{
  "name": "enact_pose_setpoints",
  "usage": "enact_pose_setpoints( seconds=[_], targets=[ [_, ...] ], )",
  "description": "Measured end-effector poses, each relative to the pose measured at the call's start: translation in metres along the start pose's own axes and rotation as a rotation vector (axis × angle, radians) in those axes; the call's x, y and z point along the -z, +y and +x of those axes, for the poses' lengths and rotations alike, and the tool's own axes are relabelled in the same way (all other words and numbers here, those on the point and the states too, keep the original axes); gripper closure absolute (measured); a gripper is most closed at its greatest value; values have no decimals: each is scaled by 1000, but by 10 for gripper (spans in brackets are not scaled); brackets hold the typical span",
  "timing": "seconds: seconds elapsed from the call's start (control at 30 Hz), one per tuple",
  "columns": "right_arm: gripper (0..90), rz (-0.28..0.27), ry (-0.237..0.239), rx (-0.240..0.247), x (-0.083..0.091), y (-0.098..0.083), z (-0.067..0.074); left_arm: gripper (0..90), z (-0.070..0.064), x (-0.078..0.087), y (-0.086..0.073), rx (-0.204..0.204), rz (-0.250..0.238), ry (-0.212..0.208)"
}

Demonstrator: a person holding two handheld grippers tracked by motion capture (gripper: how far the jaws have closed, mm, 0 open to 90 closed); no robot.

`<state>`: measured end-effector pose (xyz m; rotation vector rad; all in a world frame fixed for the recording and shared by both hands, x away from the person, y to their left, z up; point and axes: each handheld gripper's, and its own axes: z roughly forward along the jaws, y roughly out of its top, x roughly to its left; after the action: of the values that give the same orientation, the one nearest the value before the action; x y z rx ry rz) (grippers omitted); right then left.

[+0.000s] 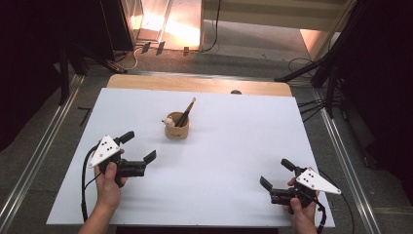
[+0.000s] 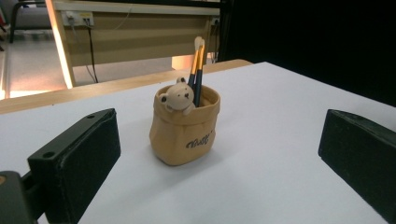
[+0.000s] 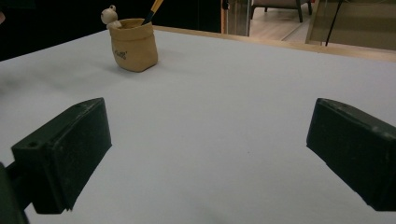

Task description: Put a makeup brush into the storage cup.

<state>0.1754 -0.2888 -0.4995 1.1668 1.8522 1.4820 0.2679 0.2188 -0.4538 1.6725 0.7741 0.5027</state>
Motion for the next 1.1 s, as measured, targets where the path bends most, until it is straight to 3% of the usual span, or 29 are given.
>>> enact_pose_setpoints(
  seconds=[1.1],
  targets=[
    [2,-3,-9,4,1,0,-2,0,16,43,-21,16,14,69]
  ],
)
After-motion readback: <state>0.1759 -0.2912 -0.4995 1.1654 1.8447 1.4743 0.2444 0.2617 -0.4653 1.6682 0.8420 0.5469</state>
